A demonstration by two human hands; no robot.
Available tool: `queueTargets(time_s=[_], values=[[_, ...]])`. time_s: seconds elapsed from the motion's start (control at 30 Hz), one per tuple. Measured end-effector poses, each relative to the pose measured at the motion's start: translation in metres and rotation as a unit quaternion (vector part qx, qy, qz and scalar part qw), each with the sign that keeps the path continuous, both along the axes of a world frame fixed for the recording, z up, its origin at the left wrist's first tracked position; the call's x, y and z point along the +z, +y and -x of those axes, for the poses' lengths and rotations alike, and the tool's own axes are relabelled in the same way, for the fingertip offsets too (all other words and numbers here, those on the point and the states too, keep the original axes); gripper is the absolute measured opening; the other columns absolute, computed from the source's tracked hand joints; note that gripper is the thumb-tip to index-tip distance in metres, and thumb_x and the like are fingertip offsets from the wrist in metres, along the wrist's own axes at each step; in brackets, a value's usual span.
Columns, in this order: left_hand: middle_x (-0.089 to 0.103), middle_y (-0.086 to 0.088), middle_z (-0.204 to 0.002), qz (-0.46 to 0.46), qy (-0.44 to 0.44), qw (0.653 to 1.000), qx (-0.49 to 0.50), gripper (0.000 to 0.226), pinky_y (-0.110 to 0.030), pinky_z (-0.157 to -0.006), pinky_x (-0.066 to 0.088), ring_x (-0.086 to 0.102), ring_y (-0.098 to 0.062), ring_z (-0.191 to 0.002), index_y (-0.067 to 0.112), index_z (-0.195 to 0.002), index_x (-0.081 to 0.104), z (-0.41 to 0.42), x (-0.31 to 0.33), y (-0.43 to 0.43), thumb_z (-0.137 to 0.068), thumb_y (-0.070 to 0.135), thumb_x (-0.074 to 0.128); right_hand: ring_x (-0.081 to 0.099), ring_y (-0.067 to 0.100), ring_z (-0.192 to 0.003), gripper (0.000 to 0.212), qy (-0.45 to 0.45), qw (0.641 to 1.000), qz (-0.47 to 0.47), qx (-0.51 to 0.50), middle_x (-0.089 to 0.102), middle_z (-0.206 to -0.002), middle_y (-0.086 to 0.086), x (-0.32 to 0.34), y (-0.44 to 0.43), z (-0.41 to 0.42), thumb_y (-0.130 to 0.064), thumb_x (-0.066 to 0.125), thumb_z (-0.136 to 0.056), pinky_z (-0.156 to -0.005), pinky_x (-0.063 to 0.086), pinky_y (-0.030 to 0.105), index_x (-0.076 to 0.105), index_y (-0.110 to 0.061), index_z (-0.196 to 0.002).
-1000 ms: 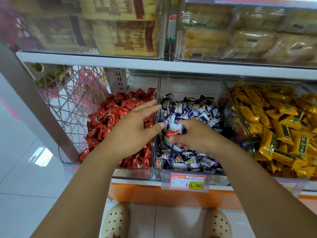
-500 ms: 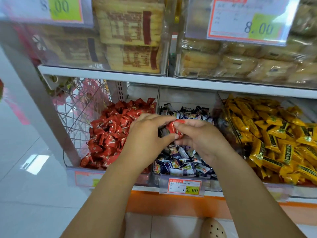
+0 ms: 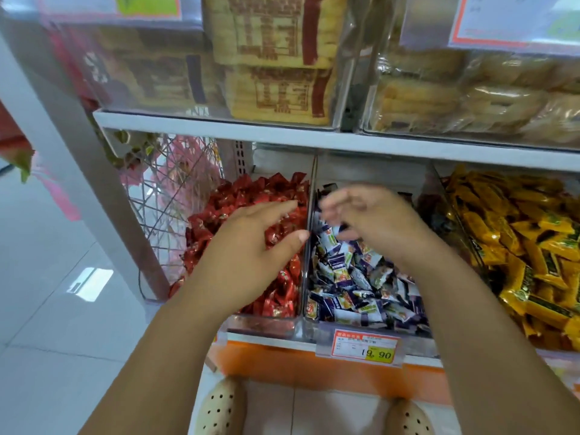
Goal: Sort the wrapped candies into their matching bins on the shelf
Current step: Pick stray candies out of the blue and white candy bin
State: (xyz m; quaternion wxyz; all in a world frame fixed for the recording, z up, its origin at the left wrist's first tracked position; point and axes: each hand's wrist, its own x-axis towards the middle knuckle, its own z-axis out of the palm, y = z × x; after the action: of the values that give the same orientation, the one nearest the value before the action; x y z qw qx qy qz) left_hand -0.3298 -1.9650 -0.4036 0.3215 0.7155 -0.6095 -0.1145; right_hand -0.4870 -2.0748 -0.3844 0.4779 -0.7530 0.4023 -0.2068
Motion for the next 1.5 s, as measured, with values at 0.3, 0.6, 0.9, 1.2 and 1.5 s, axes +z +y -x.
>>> queueTargets(time_s=[0.3,0.6,0.9,1.2,1.5], values=[[0.019,0.018,-0.154,-0.073,-0.002,0.994,-0.079,0.067,-0.01,-0.108,0.006,0.011,0.003,-0.14,0.032,-0.151,0.018,0.015,-0.011,-0.003,-0.094,0.033,0.053,0.048,0.017,-0.112,0.037,0.346,0.911,0.005,0.223,0.041,-0.121,-0.003,-0.065,0.015,0.011,-0.057,0.062,-0.082,-0.099,0.043,0.033,0.052,-0.043,-0.115],[0.018,0.035,-0.137,-0.085,0.036,0.993,-0.073,0.066,0.01,-0.089,0.005,0.011,0.02,-0.123,0.04,-0.148,0.021,0.013,-0.012,-0.003,-0.093,0.033,0.056,0.052,0.017,-0.073,0.029,0.24,0.948,0.192,0.085,0.054,-0.079,-0.006,-0.077,-0.006,0.011,-0.007,0.069,-0.081,-0.068,0.05,0.033,0.058,-0.034,-0.085],[0.011,0.043,-0.132,-0.108,0.047,0.989,-0.085,0.067,0.005,-0.091,0.007,0.008,0.024,-0.12,0.048,-0.146,0.019,0.007,-0.009,-0.002,-0.089,0.046,0.054,0.051,0.017,-0.12,0.039,0.213,0.962,0.168,-0.025,0.051,-0.137,-0.002,-0.036,-0.036,0.041,-0.023,0.069,-0.087,-0.094,0.037,0.024,0.06,-0.034,-0.123],[0.012,0.039,-0.133,-0.11,0.046,0.989,-0.087,0.068,-0.011,-0.104,0.011,0.01,0.018,-0.124,0.045,-0.147,0.018,0.008,-0.007,-0.002,-0.09,0.044,0.054,0.047,0.01,-0.106,0.032,0.279,0.946,0.161,0.02,0.059,-0.118,-0.002,-0.041,-0.025,0.04,-0.027,0.07,-0.085,-0.087,0.038,0.021,0.066,-0.026,-0.117],[0.02,0.034,-0.134,-0.119,0.045,0.988,-0.084,0.068,-0.018,-0.105,0.018,0.011,0.015,-0.123,0.051,-0.145,0.016,0.005,-0.007,-0.001,-0.088,0.05,0.053,0.031,0.021,-0.119,0.035,0.377,0.901,0.201,0.068,0.043,-0.115,-0.002,-0.055,-0.021,0.029,-0.037,0.075,-0.078,-0.097,0.039,0.041,0.067,-0.036,-0.111]])
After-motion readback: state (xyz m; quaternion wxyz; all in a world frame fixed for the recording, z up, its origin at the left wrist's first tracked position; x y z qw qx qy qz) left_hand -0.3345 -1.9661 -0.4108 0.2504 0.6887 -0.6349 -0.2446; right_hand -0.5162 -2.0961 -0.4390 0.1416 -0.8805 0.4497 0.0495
